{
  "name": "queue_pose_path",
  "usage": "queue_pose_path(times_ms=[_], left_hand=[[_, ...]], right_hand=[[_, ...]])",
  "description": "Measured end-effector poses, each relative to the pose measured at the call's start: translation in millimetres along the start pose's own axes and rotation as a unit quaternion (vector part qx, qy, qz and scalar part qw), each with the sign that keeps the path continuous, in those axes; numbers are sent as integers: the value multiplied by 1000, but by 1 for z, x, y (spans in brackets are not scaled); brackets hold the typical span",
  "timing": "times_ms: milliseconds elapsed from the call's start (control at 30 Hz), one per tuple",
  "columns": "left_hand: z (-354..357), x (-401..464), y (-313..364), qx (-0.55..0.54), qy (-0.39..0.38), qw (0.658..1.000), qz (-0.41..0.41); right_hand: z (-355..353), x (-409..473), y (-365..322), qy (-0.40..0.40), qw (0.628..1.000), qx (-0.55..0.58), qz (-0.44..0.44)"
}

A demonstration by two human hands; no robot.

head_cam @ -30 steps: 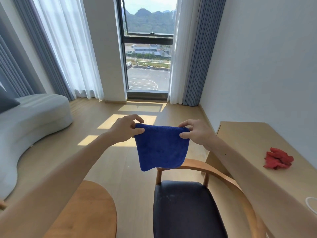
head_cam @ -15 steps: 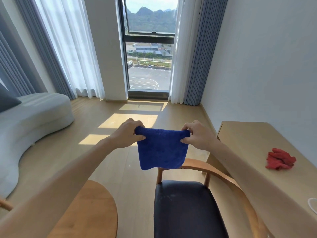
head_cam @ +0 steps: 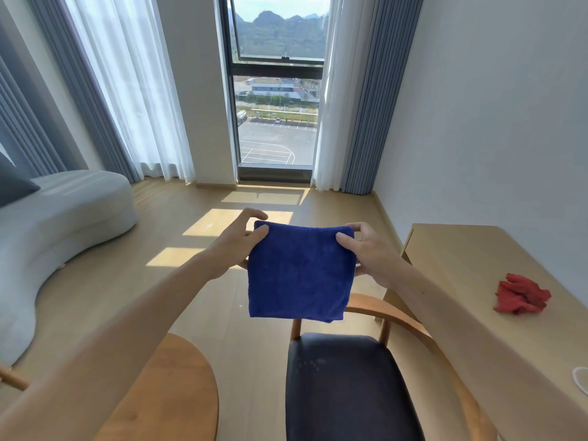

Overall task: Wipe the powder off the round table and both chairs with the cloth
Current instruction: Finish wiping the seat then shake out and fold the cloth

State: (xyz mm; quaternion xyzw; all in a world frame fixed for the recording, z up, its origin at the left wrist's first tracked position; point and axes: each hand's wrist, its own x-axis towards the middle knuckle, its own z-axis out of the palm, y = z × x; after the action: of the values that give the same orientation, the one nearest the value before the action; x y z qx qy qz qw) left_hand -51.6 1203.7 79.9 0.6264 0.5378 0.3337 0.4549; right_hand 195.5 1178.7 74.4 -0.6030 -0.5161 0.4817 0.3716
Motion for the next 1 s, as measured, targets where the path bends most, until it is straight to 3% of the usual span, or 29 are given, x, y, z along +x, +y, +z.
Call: queue_pose_path(times_ms=[67,167,267,400,500,733,1000], left_hand=[[1,1,-2,-34,-1,999,-42],[-4,1,-9,-111,-75,986,-95],[-8,-1,-19,-87,-122,985,-88],[-3,-4,-24,71,-77,993,-44],[-2,-6,-29,120,-66,990,-26],[-8,-17,-40,34,-47,997,-49],[-27,-68,-83,-79,23,990,-116]], right_hand=[[-1,1,2,-39,997,49,37],[-1,4,6,-102,988,96,61],[0,6,11,-77,994,54,54],[6,9,20,-19,997,-77,25],[10,10,23,-5,996,-84,3],[21,7,25,-35,997,-64,-16],[72,14,41,-120,992,-1,25]])
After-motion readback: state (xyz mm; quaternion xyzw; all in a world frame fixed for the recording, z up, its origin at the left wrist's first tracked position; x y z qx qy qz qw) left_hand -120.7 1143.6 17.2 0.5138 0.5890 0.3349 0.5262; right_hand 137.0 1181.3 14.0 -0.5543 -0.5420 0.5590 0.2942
